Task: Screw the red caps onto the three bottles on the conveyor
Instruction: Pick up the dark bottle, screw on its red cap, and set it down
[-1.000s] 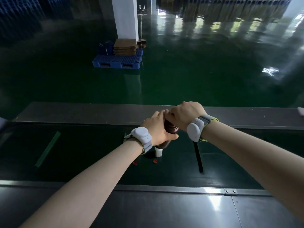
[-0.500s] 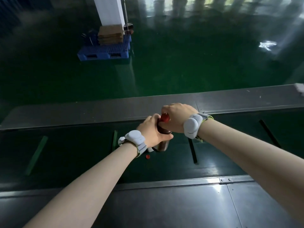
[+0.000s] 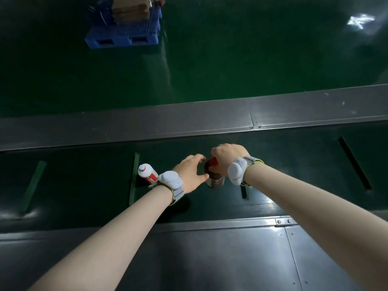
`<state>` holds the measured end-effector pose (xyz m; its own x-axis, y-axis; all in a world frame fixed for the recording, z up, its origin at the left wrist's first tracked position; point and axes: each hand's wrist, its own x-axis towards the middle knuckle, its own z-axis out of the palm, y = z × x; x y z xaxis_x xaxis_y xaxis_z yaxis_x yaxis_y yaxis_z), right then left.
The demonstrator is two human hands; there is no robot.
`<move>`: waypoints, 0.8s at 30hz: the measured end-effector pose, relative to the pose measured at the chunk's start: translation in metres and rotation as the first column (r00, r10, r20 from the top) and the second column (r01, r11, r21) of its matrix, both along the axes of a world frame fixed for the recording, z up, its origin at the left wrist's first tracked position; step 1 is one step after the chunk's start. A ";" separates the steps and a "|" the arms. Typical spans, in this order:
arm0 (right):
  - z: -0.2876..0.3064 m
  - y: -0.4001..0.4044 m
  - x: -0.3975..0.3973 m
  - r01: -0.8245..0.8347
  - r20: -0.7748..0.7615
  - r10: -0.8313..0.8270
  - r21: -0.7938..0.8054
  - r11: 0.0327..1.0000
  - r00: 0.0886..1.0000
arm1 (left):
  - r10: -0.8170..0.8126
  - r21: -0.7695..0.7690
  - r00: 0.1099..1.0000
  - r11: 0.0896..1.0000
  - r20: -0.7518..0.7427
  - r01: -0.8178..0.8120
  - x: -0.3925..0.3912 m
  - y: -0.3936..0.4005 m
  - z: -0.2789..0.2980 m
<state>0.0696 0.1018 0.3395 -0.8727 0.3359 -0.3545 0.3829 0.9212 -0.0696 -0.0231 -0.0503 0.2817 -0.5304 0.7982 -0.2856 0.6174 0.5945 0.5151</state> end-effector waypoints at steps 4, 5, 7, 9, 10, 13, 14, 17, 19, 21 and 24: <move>-0.056 0.023 -0.003 0.042 0.043 -0.041 -0.022 0.999 0.998 | 0.057 -0.110 0.998 0.992 0.017 -0.055 -0.013 -0.006 -0.046; -0.067 0.028 -0.003 0.058 0.059 -0.056 -0.031 0.998 0.997 | 0.066 -0.139 0.997 0.988 0.030 -0.061 -0.016 -0.008 -0.058; -0.092 0.036 -0.004 0.081 0.087 -0.077 -0.045 0.996 0.993 | 0.084 -0.184 0.994 0.980 0.063 -0.071 -0.020 -0.010 -0.083; -0.117 0.045 -0.003 0.097 0.108 -0.091 -0.049 0.994 0.990 | 0.088 -0.215 0.994 0.974 0.072 -0.071 -0.023 -0.009 -0.103; -0.128 0.050 -0.003 0.103 0.111 -0.097 -0.054 0.993 0.989 | 0.093 -0.221 0.993 0.972 0.067 -0.076 -0.025 -0.007 -0.112; -0.158 0.060 -0.005 0.122 0.119 -0.114 -0.061 0.991 0.986 | 0.112 -0.228 0.993 0.969 0.042 -0.100 -0.031 0.002 -0.132; -0.167 0.064 -0.007 0.128 0.119 -0.120 -0.062 0.990 0.986 | 0.121 -0.228 0.992 0.967 0.033 -0.110 -0.033 0.005 -0.138; -0.195 0.074 -0.011 0.155 0.105 -0.147 -0.065 0.986 0.984 | 0.154 -0.246 0.987 0.959 0.036 -0.140 -0.038 0.010 -0.160; -0.213 0.081 -0.014 0.187 0.104 -0.180 -0.064 0.980 0.978 | 0.183 -0.286 0.982 0.944 0.048 -0.162 -0.038 0.007 -0.177; -0.228 0.087 -0.016 0.206 0.102 -0.199 -0.060 0.977 0.975 | 0.206 -0.327 0.977 0.928 0.052 -0.178 -0.036 0.001 -0.193; -0.249 0.095 -0.017 0.212 0.110 -0.205 -0.061 0.975 0.973 | 0.238 -0.361 0.970 0.910 0.057 -0.202 -0.030 -0.006 -0.213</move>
<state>0.0523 0.1968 0.0909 -0.7438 0.4770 -0.4682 0.5744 0.8144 -0.0829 -0.0535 -0.0564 0.0688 -0.6361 0.5040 -0.5842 0.4078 0.8624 0.2999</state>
